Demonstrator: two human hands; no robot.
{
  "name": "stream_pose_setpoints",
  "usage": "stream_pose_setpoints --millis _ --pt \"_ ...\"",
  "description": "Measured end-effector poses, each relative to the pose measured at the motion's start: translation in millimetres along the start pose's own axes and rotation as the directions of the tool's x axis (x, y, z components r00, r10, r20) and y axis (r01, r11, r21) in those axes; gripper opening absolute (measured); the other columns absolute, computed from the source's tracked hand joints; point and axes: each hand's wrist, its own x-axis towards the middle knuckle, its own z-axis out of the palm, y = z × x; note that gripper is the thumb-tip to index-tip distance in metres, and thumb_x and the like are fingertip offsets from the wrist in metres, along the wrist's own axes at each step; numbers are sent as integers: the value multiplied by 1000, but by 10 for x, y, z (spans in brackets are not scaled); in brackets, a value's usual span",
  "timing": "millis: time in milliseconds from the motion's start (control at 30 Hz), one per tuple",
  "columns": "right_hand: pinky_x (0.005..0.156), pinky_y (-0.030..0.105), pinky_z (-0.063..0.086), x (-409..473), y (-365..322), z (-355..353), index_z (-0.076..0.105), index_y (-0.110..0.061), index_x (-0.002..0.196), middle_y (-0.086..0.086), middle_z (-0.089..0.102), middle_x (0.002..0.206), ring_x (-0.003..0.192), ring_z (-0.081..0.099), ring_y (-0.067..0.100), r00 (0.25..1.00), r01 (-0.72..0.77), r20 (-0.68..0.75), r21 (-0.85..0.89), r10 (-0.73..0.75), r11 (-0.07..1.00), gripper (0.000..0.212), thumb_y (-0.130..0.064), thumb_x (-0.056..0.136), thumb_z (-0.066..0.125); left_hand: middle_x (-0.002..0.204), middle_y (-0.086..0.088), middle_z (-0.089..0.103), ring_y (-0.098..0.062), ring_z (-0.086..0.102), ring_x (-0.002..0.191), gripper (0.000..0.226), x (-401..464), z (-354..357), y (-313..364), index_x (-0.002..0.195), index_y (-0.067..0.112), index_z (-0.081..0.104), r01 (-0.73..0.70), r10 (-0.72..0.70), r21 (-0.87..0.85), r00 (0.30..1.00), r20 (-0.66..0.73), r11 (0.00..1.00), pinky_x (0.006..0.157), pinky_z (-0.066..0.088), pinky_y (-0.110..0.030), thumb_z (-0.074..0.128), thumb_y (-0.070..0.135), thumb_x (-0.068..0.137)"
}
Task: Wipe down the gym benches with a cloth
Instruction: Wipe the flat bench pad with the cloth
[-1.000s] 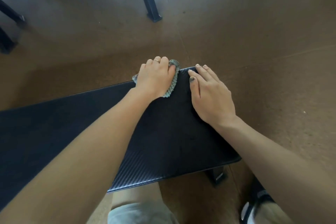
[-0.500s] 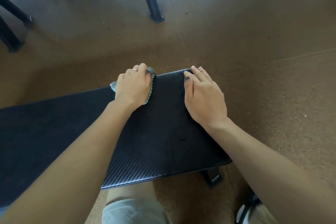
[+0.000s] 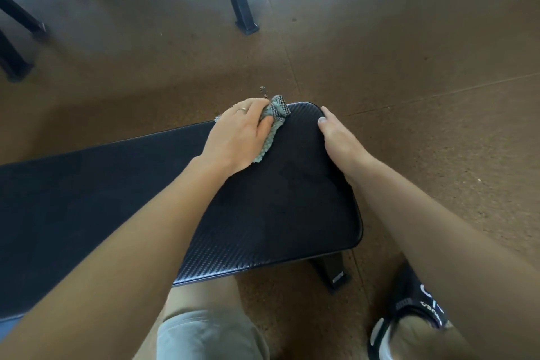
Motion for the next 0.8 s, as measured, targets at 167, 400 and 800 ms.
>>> stream_pose_setpoints --millis 167,400,800 --pt "96 23 51 18 106 -66 40 -42 155 -11 53 146 124 56 10 997 -60 66 201 48 978 45 -39 110 36 134 -10 63 -33 53 126 35 167 126 198 137 12 55 41 -40 112 999 -14 993 106 37 -42 36 26 111" --pt "104 28 47 47 120 -5 54 -28 147 -12 61 132 120 57 6 1000 9 23 195 -14 981 43 -41 111 33 126 -7 68 -30 59 120 29 424 399 629 124 10 64 -86 89 49 993 -74 995 101 41 -39 41 19 108" --pt "116 45 41 131 195 24 54 -34 147 -2 63 142 127 61 18 995 -91 53 312 78 946 74 -75 95 21 150 4 56 -15 49 142 31 -1167 145 649 132 15 67 -352 353 -29 934 57 935 117 41 -33 49 23 108"
